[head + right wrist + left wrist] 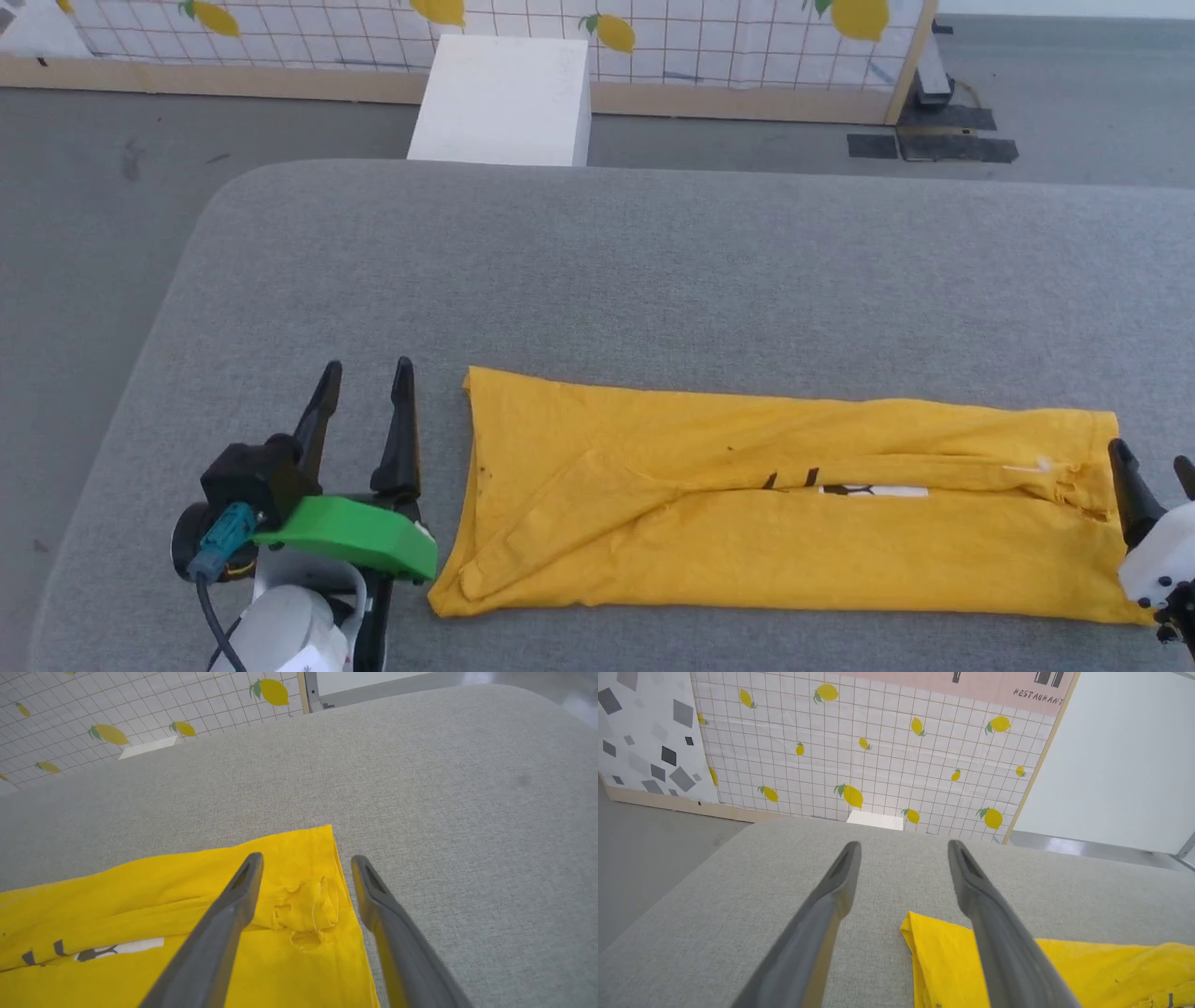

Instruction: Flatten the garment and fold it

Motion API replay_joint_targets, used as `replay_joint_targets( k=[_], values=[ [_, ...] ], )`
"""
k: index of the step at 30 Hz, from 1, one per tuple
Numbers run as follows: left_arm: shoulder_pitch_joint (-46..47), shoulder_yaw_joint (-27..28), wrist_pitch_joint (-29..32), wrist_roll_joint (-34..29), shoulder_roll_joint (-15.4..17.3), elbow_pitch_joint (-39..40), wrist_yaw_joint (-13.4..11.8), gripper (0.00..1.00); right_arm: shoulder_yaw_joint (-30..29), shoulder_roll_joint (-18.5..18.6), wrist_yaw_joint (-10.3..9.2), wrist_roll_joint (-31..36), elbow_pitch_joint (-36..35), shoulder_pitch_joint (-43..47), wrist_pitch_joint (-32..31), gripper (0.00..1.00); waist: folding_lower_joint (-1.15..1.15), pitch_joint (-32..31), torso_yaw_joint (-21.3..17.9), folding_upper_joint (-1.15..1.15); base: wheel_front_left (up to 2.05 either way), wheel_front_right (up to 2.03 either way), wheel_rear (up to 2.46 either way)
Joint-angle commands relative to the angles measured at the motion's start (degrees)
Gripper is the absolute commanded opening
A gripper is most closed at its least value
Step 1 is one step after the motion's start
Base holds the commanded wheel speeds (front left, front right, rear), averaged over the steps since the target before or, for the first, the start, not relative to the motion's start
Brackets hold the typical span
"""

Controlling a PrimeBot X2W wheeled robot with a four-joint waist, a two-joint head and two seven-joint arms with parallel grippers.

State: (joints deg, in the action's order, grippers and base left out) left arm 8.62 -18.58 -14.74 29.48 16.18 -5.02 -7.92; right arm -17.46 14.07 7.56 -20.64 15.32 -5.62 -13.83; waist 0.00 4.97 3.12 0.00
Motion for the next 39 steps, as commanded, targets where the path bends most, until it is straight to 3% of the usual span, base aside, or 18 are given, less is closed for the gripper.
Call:
replay_joint_targets(
  k=[1,8,19,25,26,27,28,30,39],
  values=[
    [0.9,1.3,-0.2,-1.8,-1.3,0.0,1.1,1.0,-0.8,-0.7,-0.08,0.0,0.1,0.7,0.5,1.0,0.0,-0.3,0.4,0.0,0.0,0.0,0.0],
    [2.2,6.6,-0.2,-8.0,-5.8,-3.4,6.9,1.0,-3.3,-1.5,-0.08,-1.0,5.2,-1.1,-0.2,1.0,0.0,-0.7,0.6,0.0,0.0,0.0,0.0],
    [3.9,10.4,-0.3,-13.9,-8.6,-8.2,9.7,1.0,-5.7,-1.1,-0.08,2.5,16.7,-8.4,-6.7,1.0,0.0,0.4,0.9,0.0,0.0,0.0,0.0],
    [3.9,11.3,-0.3,-15.3,-9.9,-9.1,11.1,1.0,-6.2,-1.5,-0.08,4.0,22.1,-10.9,-16.3,1.0,0.0,0.8,1.4,0.0,0.0,0.0,0.0],
    [3.9,11.5,-0.3,-15.4,-10.1,-9.2,11.2,1.0,-5.9,-1.6,-0.08,4.0,22.2,-11.2,-17.4,0.93,0.0,0.8,1.5,0.0,0.0,0.0,0.0],
    [3.9,11.7,-0.3,-15.5,-10.2,-9.4,11.4,1.0,-5.7,-1.7,-0.08,3.9,22.1,-11.3,-18.2,0.58,0.0,0.9,1.5,0.0,0.0,0.0,0.0],
    [3.9,11.9,-0.3,-15.6,-10.4,-9.5,11.6,1.0,-5.4,-1.7,-0.08,3.8,21.8,-11.4,-18.7,0.32,0.0,0.9,1.5,0.0,0.0,0.0,0.0],
    [3.9,12.3,-0.3,-15.8,-10.6,-9.6,11.8,1.0,-5.0,-1.6,-0.08,3.8,21.1,-11.5,-18.9,0.0,0.0,0.9,1.4,0.0,0.0,0.0,0.0],
    [4.0,13.4,-0.3,-16.5,-11.6,-10.5,12.9,1.0,-8.7,1.0,-0.08,9.2,20.1,-10.7,-14.5,0.0,0.0,1.1,1.1,0.0,0.0,0.0,0.0]
  ],
)
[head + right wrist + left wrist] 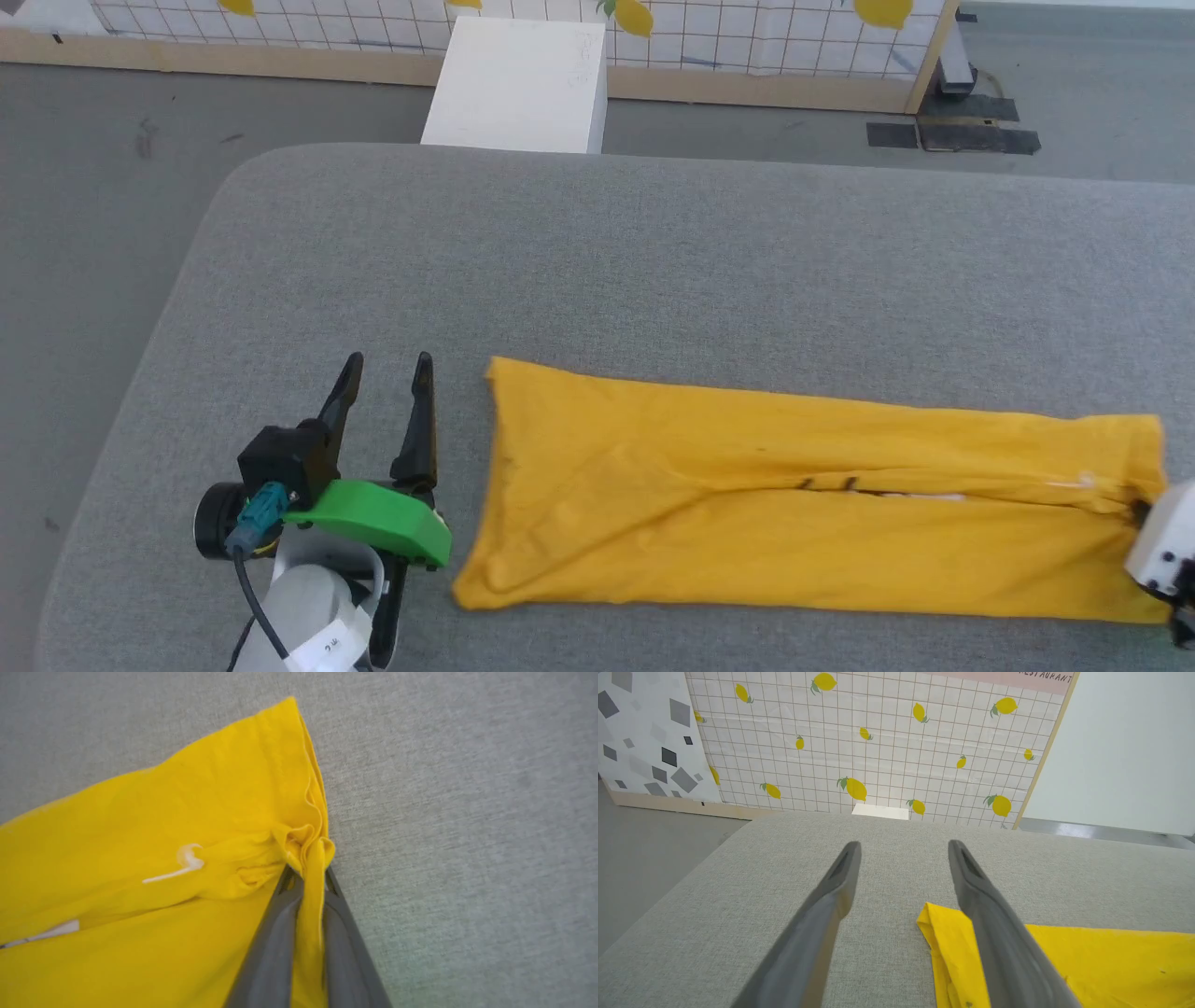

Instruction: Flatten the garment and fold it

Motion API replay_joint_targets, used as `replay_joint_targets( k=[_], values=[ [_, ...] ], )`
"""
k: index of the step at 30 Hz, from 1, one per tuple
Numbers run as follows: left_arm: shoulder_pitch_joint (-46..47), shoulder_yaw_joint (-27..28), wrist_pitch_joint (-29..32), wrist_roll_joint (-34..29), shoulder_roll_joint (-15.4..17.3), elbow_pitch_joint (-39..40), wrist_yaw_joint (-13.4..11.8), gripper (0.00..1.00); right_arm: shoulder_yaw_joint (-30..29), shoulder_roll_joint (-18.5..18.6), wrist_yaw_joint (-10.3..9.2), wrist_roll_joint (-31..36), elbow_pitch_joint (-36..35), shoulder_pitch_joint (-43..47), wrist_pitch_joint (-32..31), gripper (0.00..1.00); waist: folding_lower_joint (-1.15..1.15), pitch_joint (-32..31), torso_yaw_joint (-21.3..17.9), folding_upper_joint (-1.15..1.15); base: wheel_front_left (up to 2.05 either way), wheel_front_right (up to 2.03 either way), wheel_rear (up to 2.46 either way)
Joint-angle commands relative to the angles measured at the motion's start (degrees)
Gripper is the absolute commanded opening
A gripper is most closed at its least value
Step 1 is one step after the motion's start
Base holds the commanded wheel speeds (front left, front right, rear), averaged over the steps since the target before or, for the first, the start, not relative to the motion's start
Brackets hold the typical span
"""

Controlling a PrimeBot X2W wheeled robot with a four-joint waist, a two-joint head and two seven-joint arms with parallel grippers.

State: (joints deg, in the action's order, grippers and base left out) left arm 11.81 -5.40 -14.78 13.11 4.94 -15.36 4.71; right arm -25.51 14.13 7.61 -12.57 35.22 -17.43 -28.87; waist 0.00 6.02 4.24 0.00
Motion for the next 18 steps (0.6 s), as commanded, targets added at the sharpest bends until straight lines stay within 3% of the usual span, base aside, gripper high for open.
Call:
replay_joint_targets(
  k=[1,10,14,18],
  values=[
    [0.8,0.2,-0.2,-0.2,-0.5,-0.2,0.4,1.0,-1.3,1.5,-0.12,2.8,0.2,1.4,1.4,0.0,0.0,0.1,0.0,0.0,0.0,0.0,0.0],
    [0.4,1.0,-0.2,-0.6,-1.1,-0.7,1.1,1.0,-13.5,1.7,-0.12,19.0,-2.4,1.9,8.7,0.0,0.0,0.4,-0.1,0.0,0.0,0.0,0.0],
    [0.1,1.4,-0.2,-0.8,-1.2,-0.9,1.3,1.0,-15.0,0.2,-0.12,21.1,-3.7,1.5,9.6,0.0,0.0,0.0,-0.1,0.0,0.0,0.0,0.0],
    [-0.1,1.6,-0.2,-1.0,-1.4,-1.0,1.5,1.0,-12.5,-1.1,-0.12,20.5,-6.6,2.7,8.3,0.0,0.0,-0.6,-0.1,0.0,0.0,0.0,0.0]
  ],
)
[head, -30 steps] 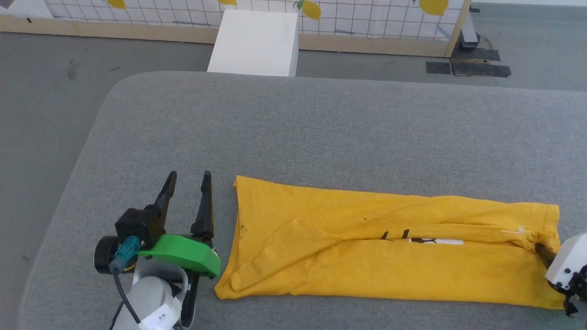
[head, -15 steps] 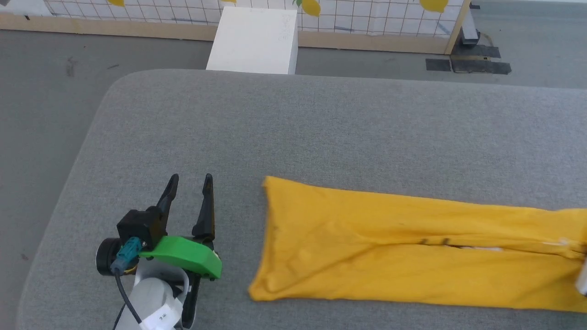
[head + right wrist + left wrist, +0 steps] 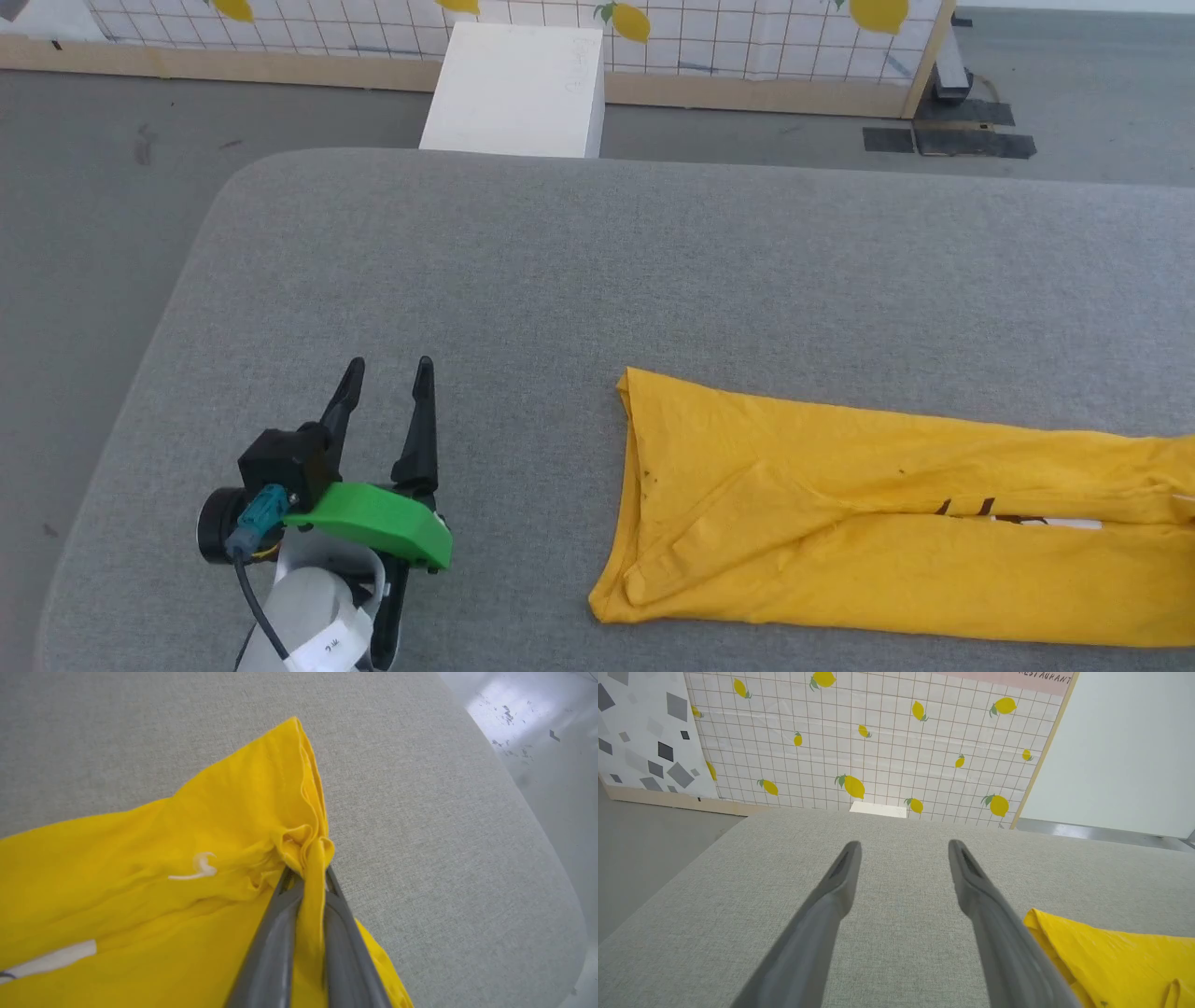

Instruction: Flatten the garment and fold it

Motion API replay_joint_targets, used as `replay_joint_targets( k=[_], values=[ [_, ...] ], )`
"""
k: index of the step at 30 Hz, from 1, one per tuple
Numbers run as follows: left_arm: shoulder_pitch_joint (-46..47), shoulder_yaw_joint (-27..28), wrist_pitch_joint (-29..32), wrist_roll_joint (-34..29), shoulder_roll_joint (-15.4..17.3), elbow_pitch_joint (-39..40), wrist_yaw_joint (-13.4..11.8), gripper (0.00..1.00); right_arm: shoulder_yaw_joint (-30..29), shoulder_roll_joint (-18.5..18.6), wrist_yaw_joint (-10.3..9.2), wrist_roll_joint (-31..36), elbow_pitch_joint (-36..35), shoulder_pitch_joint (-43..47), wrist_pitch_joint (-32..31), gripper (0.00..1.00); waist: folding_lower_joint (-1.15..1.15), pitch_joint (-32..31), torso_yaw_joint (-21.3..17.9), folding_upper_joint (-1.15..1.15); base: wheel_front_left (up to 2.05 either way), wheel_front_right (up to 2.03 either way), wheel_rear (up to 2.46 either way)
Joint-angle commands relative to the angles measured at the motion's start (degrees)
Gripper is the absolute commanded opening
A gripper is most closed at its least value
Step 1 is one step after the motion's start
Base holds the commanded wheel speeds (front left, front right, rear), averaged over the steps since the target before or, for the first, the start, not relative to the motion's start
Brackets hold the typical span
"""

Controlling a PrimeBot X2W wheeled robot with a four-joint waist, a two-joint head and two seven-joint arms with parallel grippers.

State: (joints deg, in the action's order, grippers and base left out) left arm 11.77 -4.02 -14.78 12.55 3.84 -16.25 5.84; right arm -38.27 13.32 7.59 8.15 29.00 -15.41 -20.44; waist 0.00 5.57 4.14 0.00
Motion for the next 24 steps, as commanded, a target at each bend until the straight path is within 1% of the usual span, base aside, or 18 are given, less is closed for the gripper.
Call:
replay_joint_targets(
  k=[1,3,5,7,8,12,15,17,19,22,24],
  values=[
    [-0.1,0.3,-0.2,-0.5,-0.3,-0.1,0.4,1.0,1.2,-0.6,-0.1,-0.7,-1.5,1.2,-0.8,0.0,0.0,-0.3,0.0,0.0,0.0,0.0,0.0],
    [-0.3,0.5,-0.2,-0.7,-0.3,0.0,0.5,1.0,3.9,-1.2,-0.1,-1.9,-5.3,2.6,-2.8,0.0,0.0,-0.5,0.1,0.0,0.0,0.0,0.0],
    [-0.5,0.6,-0.2,-0.9,-0.4,0.1,0.5,1.0,7.0,-2.2,-0.1,-3.9,-10.9,4.3,-5.3,0.0,0.0,-0.8,0.1,0.0,0.0,0.0,0.0],
    [-0.7,0.8,-0.2,-1.0,-0.4,0.4,0.6,1.0,10.7,-4.1,-0.1,-6.4,-18.4,6.6,-9.1,0.0,0.0,-1.0,0.2,0.0,0.0,0.0,0.0],
    [-0.9,0.9,-0.2,-1.1,-0.5,0.7,0.6,1.0,13.2,-5.2,-0.1,-7.8,-23.2,8.1,-11.5,0.0,0.0,-1.1,0.2,0.0,0.0,0.0,0.0],
    [-1.4,0.9,-0.2,-1.2,-0.6,1.0,0.7,1.0,23.3,-6.8,-0.1,-10.4,-40.8,12.9,-19.9,0.0,0.0,-1.2,0.5,0.0,0.0,0.0,0.0],
    [-1.3,0.7,-0.2,-1.1,-0.7,0.9,0.8,1.0,30.3,-7.1,-0.1,-11.3,-48.9,14.2,-24.5,0.0,0.0,-1.1,0.9,0.0,0.0,0.0,0.0],
    [-1.2,0.5,-0.2,-1.0,-0.7,1.0,0.8,1.0,35.1,-7.0,-0.1,-11.6,-51.7,13.7,-26.3,0.0,0.0,-1.0,1.3,0.0,0.0,0.0,0.0],
    [-1.0,0.3,-0.2,-1.0,-0.8,1.0,0.9,1.0,40.0,-6.5,-0.1,-11.4,-52.2,12.1,-27.1,0.0,0.0,-0.8,1.9,0.0,0.0,0.0,0.0],
    [-0.7,0.0,-0.2,-0.8,-0.8,0.7,1.0,1.0,45.9,-6.6,-0.1,-11.5,-49.9,9.4,-26.9,0.0,0.0,-0.5,2.8,0.0,0.0,0.0,0.0],
    [-0.6,-0.1,-0.2,-0.7,-0.8,0.6,1.1,1.0,49.5,-7.1,-0.1,-11.7,-47.1,7.2,-26.2,0.0,0.0,-0.2,3.4,0.0,0.0,0.0,0.0]
  ],
)
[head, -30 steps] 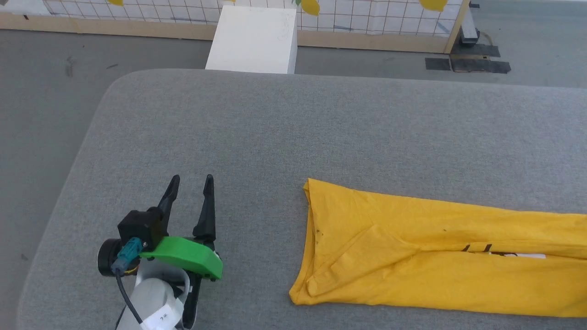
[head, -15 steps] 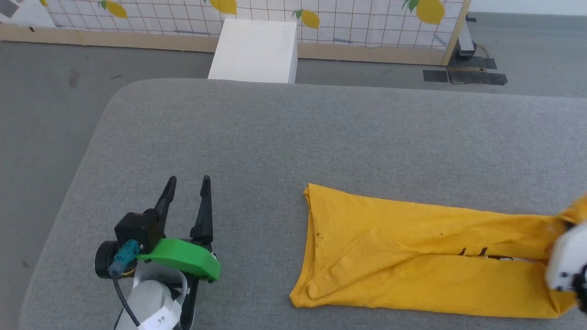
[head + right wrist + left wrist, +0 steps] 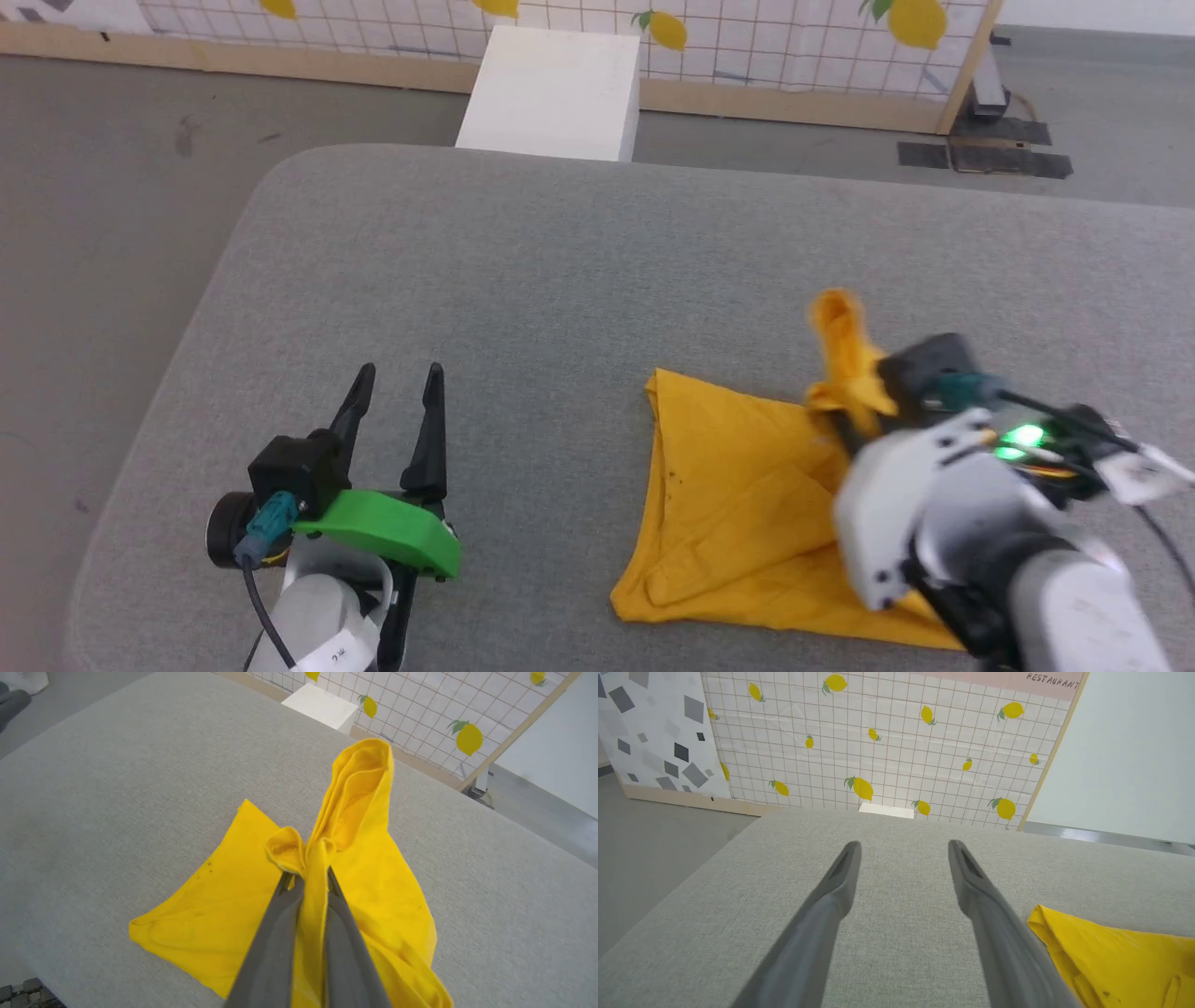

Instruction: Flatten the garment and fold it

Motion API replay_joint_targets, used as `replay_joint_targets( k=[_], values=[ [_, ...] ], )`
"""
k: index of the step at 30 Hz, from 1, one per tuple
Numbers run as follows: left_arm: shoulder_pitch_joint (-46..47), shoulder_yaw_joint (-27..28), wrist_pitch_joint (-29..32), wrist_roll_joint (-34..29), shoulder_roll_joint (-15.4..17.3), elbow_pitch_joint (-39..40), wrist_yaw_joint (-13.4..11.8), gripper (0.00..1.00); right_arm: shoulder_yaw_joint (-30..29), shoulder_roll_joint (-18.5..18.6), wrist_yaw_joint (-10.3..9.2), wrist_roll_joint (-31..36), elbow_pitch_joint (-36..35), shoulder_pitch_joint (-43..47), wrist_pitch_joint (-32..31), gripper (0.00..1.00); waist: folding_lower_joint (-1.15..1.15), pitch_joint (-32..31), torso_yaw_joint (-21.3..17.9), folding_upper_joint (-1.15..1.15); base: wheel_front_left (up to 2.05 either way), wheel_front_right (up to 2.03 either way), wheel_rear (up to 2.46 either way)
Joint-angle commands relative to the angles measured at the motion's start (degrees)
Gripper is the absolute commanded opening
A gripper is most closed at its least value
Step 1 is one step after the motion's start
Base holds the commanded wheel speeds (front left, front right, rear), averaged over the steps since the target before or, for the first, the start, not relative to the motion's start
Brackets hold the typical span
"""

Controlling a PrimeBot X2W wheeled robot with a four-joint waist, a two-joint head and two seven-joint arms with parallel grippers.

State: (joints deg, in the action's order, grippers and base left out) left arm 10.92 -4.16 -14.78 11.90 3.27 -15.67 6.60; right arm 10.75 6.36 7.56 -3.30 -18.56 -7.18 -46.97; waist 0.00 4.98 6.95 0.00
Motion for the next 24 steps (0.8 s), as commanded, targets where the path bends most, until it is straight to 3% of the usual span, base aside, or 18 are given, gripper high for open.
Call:
replay_joint_targets(
  k=[1,7,15,16,17,18,22,24],
  values=[
    [0.4,0.1,-0.2,0.0,-0.3,0.0,0.4,1.0,2.4,-0.6,-0.08,-0.4,2.4,-2.2,0.8,0.0,0.0,0.7,0.9,0.0,0.0,0.0,0.0],
    [1.3,-0.3,-0.2,0.3,-0.3,-0.3,0.5,1.0,8.9,-2.7,-0.08,-1.1,15.6,-7.3,3.7,0.0,0.0,2.3,2.3,0.0,0.0,0.0,0.0],
    [2.4,-1.2,-0.2,1.1,-0.4,-0.7,0.6,1.0,12.3,-3.4,-0.08,-5.9,31.9,-12.7,8.5,0.0,0.0,4.0,3.1,0.0,0.0,0.0,0.0],
    [2.4,-1.3,-0.2,1.2,-0.4,-0.8,0.6,1.0,12.4,-3.4,-0.08,-7.1,33.1,-13.1,9.1,0.16,0.0,4.1,3.1,0.0,0.0,0.0,0.0],
    [2.5,-1.3,-0.2,1.3,-0.4,-0.8,0.6,1.0,12.8,-3.5,-0.08,-8.5,34.4,-13.6,9.8,0.44,0.0,4.2,3.0,0.0,0.0,0.0,0.0],
    [2.5,-1.4,-0.2,1.4,-0.4,-0.9,0.6,1.0,13.2,-3.5,-0.08,-9.4,35.3,-14.0,10.3,1.0,0.0,4.2,3.0,0.0,0.0,0.0,0.0],
    [2.3,-1.2,-0.2,1.6,-0.4,-1.1,0.5,1.0,14.2,-3.5,-0.08,-14.0,36.1,-15.1,13.6,1.0,0.0,3.8,2.2,0.0,0.0,0.0,0.0],
    [2.0,-1.0,-0.2,1.6,-0.4,-1.2,0.4,1.0,13.4,-3.5,-0.08,-18.8,33.1,-14.8,19.2,1.0,0.0,2.9,1.5,0.0,0.0,0.0,0.0]
  ],
)
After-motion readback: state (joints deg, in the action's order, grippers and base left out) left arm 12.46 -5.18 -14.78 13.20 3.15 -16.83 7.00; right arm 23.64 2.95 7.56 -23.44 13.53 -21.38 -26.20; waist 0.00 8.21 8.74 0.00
